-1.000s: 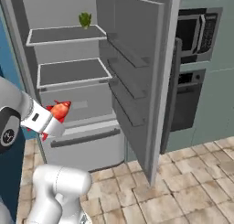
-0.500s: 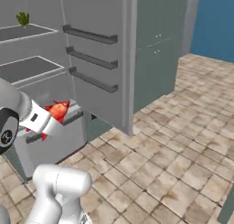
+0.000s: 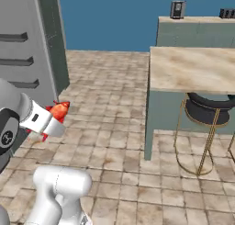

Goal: Take the fish out of the fridge, briefly rinse it in the sink, and place it on the tray next to the sink.

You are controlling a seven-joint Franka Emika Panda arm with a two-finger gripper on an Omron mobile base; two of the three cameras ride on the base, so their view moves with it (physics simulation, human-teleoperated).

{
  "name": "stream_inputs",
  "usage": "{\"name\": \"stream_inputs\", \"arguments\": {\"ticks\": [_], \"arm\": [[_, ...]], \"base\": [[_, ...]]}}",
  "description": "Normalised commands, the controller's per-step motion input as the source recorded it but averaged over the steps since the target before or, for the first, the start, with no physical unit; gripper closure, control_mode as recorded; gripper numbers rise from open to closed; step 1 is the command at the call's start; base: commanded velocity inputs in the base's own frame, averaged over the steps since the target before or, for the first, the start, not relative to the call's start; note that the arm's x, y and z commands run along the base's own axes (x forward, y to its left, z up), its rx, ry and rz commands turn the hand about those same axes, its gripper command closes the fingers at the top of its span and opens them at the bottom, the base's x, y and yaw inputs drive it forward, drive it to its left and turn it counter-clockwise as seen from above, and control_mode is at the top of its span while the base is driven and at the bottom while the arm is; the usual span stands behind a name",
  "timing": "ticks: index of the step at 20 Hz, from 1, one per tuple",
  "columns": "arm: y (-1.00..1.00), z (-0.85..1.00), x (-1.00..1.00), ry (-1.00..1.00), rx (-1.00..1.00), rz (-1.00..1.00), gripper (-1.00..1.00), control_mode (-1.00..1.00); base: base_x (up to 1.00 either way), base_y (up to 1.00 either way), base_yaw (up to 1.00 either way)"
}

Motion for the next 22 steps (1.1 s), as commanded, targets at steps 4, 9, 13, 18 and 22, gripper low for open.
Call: {"name": "stream_inputs", "arguments": {"ticks": [4, 9, 13, 18, 22], "arm": [[0.0, 0.0, 0.0, 0.0, 0.0, 0.0, 1.0, 1.0], [0.0, 0.0, 0.0, 0.0, 0.0, 0.0, 1.0, 1.0], [0.0, 0.0, 0.0, 0.0, 0.0, 0.0, 1.0, 1.0], [0.0, 0.0, 0.0, 0.0, 0.0, 0.0, 1.0, 1.0], [0.0, 0.0, 0.0, 0.0, 0.0, 0.0, 1.0, 1.0]], "base": [[-0.4, -0.26, -0.75], [0.6, -0.5, -0.33], [1.0, -0.86, 0.01], [1.0, -0.92, 0.12], [0.47, -0.26, 0.56]]}}
